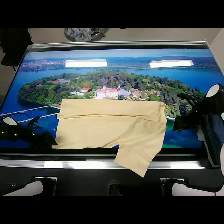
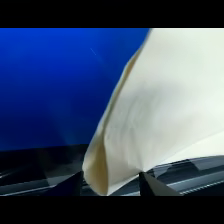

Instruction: Fold the shirts.

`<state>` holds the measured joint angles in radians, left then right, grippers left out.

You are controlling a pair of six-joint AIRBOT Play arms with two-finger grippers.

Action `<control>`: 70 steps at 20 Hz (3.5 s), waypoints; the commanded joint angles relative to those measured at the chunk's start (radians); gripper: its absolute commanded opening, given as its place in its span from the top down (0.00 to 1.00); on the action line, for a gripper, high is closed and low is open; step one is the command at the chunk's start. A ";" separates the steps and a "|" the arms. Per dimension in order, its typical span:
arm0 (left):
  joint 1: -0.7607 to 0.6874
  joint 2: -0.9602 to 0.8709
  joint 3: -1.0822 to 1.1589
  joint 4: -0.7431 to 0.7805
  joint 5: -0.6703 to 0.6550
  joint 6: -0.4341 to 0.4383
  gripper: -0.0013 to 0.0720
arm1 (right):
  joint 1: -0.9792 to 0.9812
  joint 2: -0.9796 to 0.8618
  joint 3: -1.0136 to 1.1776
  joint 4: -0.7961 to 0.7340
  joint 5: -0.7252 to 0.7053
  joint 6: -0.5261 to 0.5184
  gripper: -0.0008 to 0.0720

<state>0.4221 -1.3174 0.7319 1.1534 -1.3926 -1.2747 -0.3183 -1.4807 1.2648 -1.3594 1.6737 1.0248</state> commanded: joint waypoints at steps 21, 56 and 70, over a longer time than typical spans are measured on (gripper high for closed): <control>0.000 0.013 -0.084 -0.009 0.100 0.038 0.95 | -0.002 0.199 -0.661 0.290 -0.249 -0.109 0.31; -0.172 -0.507 0.934 -0.089 0.047 -0.135 0.95 | 0.079 -0.265 0.211 0.484 -0.531 0.047 0.92; -0.167 -0.499 1.041 -0.097 -0.005 -0.177 0.21 | -0.045 -0.202 0.268 0.099 -0.281 -0.080 0.04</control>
<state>0.2417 -1.8690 1.7504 1.0561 -1.3857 -1.4406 -0.3031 -1.7084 1.5200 -1.0630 1.2919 0.9337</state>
